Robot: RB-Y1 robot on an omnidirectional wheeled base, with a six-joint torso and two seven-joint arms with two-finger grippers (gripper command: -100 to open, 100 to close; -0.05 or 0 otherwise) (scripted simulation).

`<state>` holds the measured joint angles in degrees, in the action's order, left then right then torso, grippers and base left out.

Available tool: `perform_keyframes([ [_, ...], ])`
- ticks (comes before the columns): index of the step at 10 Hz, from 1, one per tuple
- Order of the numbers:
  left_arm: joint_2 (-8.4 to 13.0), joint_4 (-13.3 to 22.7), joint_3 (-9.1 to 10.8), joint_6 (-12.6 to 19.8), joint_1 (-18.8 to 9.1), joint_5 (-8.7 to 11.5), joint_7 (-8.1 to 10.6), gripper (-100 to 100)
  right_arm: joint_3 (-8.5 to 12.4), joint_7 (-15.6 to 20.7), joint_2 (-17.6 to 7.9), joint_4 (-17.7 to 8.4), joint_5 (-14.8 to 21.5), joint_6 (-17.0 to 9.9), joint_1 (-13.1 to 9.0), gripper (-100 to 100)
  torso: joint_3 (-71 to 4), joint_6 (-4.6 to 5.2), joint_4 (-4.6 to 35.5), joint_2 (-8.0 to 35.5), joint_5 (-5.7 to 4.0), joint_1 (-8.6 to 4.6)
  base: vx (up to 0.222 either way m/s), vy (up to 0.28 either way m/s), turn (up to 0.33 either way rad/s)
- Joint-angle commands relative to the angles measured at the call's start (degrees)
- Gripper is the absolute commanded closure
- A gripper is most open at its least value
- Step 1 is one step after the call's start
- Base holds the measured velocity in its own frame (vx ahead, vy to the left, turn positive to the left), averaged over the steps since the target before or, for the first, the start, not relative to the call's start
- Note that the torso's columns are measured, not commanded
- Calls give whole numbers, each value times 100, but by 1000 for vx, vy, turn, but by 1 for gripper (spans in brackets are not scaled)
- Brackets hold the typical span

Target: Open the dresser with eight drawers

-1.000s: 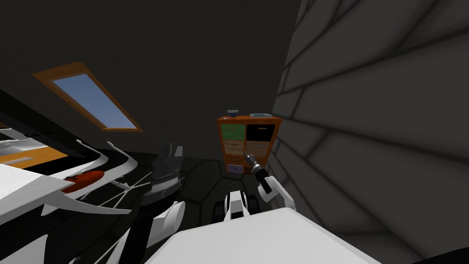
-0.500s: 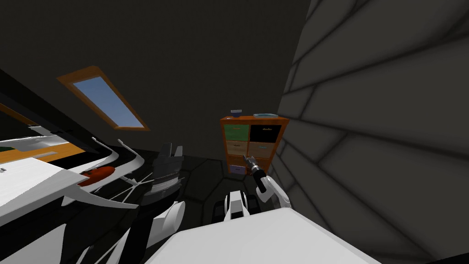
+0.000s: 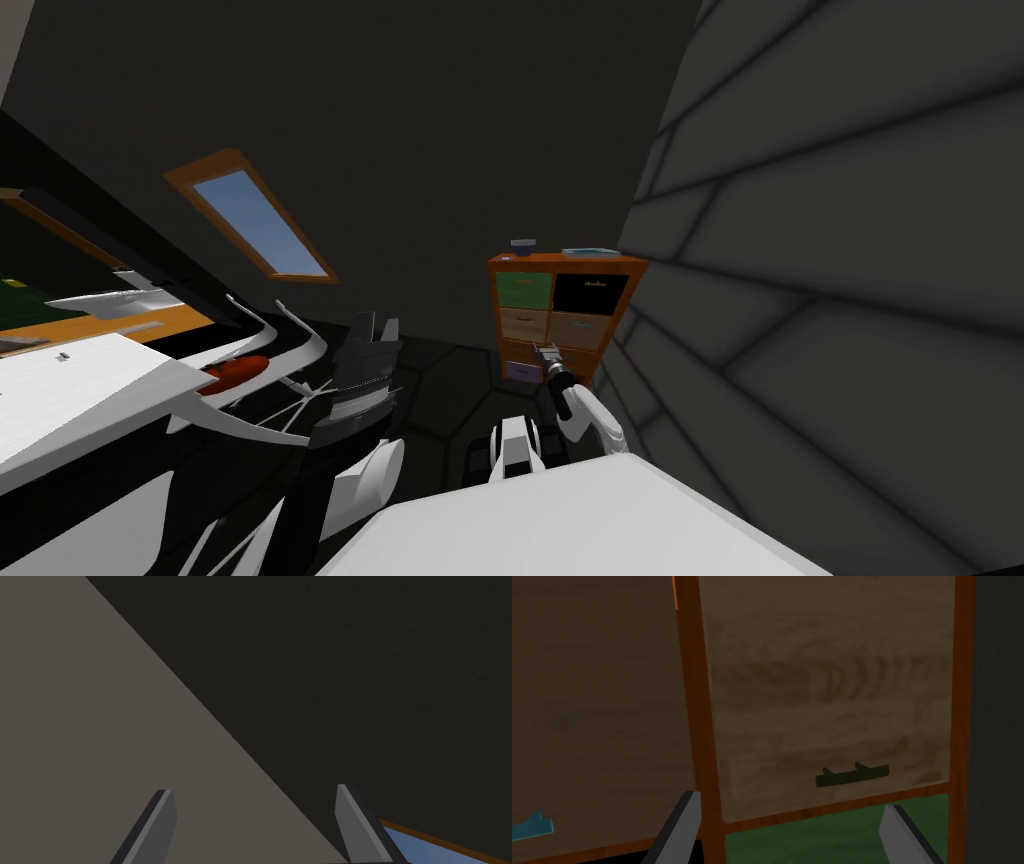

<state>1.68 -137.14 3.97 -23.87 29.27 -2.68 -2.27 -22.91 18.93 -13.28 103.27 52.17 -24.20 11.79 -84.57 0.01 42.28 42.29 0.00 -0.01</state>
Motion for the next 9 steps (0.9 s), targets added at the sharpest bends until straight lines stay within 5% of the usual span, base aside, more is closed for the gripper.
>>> perform_keyframes([
  [1,0,0,0,0,0,0,0,0,-107,132,-27,-241,490,-346,-84,-100,1,-2,0,0,1,5,34,34,50],
  [9,0,0,0,0,0,0,0,0,-531,624,-135,-1087,1786,-1504,-446,-100,0,-2,0,-2,0,2,37,26,68],
])
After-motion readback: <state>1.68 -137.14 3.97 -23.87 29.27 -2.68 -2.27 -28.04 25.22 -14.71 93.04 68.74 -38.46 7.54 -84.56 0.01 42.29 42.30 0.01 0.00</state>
